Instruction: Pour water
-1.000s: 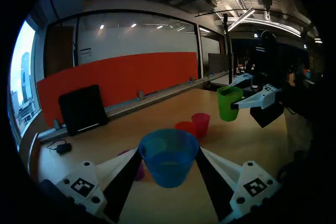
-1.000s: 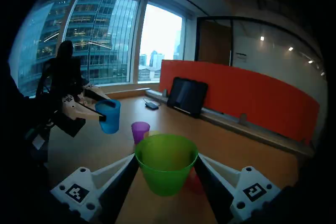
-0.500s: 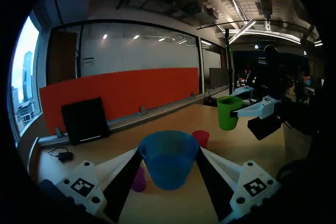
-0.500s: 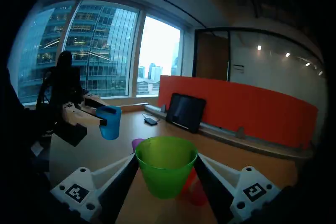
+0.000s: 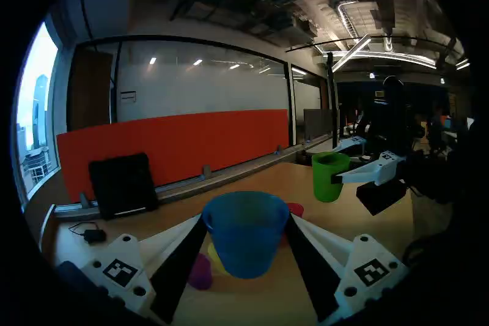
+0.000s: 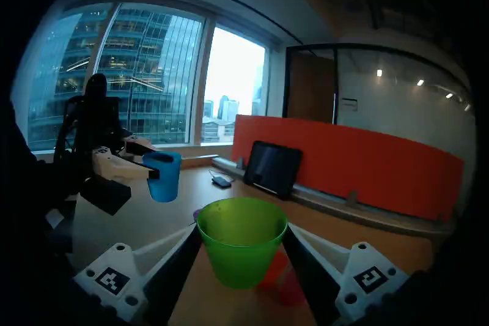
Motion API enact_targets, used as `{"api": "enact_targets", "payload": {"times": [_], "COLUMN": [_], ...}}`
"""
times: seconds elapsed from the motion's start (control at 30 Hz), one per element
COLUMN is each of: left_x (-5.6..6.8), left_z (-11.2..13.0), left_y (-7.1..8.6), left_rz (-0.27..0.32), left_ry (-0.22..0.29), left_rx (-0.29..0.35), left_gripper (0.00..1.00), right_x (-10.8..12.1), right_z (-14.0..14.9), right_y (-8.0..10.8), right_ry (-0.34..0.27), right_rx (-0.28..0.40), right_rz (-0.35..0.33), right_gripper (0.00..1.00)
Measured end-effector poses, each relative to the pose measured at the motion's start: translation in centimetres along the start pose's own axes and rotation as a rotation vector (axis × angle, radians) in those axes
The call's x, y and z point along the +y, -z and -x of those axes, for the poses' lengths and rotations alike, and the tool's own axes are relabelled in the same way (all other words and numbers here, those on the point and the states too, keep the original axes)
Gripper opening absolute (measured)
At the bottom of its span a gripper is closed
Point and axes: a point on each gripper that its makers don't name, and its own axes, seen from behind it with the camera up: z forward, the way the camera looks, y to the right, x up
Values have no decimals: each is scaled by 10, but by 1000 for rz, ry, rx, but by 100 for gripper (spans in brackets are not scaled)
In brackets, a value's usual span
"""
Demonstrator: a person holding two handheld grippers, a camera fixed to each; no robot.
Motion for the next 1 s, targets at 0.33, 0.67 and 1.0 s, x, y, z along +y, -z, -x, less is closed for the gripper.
{"api": "enact_targets", "payload": {"times": [0.33, 0.67, 1.0], "left_x": [0, 2, 2], "left_z": [-18, -37, -56], "left_y": [-2, -3, -8], "left_rz": [0, -8, -28], "left_ry": [-31, -104, -203], "left_rx": [27, 47, 60], "left_gripper": [87, 88, 87], "right_x": [-10, -24, -39], "right_z": [-6, -8, -12], "right_y": [-7, -18, -30], "right_ry": [-5, -1, -8], "right_rx": [11, 21, 36], "right_rz": [-37, -85, -130], "right_gripper": [91, 91, 91]}}
